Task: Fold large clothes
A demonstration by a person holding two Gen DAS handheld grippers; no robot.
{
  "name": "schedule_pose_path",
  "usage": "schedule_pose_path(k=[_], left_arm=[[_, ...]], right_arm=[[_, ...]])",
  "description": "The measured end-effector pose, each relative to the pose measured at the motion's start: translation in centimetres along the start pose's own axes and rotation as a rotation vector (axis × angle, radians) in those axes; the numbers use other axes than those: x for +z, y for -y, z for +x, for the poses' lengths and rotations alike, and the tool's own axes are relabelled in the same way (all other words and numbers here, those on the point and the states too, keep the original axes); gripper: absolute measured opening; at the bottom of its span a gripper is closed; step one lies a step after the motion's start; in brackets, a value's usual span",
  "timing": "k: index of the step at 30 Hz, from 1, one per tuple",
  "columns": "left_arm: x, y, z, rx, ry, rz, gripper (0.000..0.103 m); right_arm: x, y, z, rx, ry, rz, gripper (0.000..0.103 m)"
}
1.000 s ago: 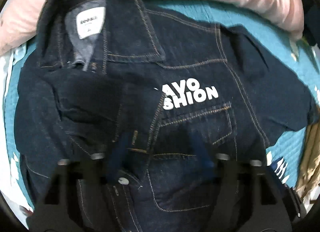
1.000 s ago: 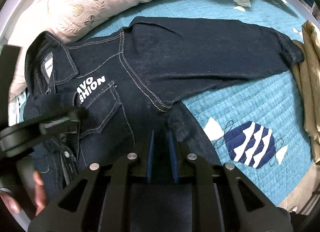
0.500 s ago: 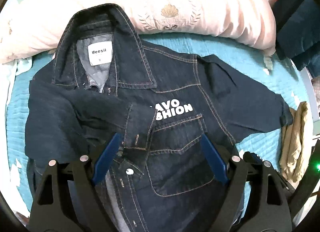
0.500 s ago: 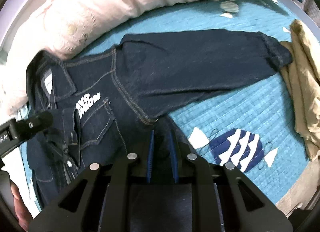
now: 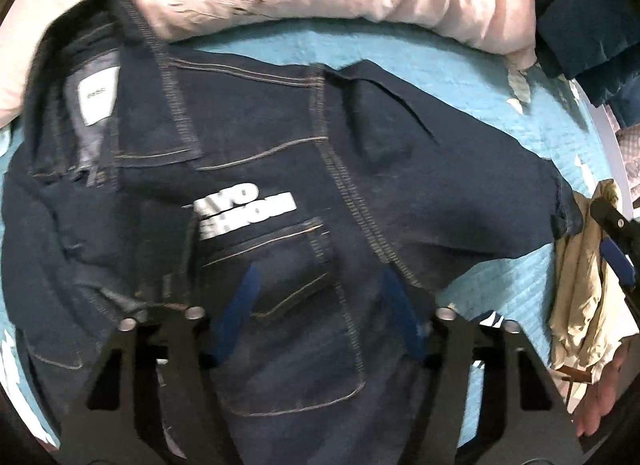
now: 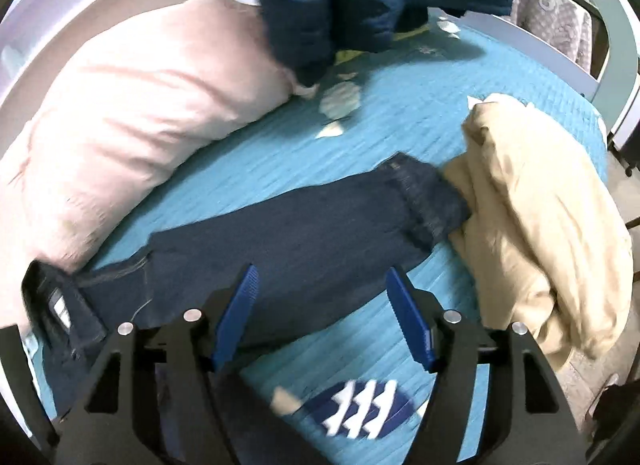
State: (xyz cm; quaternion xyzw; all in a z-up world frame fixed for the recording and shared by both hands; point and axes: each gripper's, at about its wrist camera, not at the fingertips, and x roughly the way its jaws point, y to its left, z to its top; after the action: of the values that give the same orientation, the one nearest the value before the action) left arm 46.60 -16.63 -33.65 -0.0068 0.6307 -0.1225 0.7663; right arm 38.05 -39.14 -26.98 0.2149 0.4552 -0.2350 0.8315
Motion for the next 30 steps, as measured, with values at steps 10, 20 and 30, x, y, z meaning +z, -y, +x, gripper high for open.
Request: schedule_pose_path(k=[10, 20, 30], left_arm=[[1.2, 0.0, 6.3, 0.075, -0.097, -0.085, 0.008], [1.8, 0.4, 6.5, 0.071, -0.115, -0.067, 0.008], [0.5, 1.0, 6.6, 0.105, -0.084, -0.031, 0.007]], right_arm=[[2.9, 6.1, 7.3, -0.066, -0.135, 0.071, 0.072], [2.8, 5.9, 12.8, -0.185, -0.227, 0.028, 0.072], [2.9, 6.7, 13.2, -0.154, -0.150, 0.109, 0.038]])
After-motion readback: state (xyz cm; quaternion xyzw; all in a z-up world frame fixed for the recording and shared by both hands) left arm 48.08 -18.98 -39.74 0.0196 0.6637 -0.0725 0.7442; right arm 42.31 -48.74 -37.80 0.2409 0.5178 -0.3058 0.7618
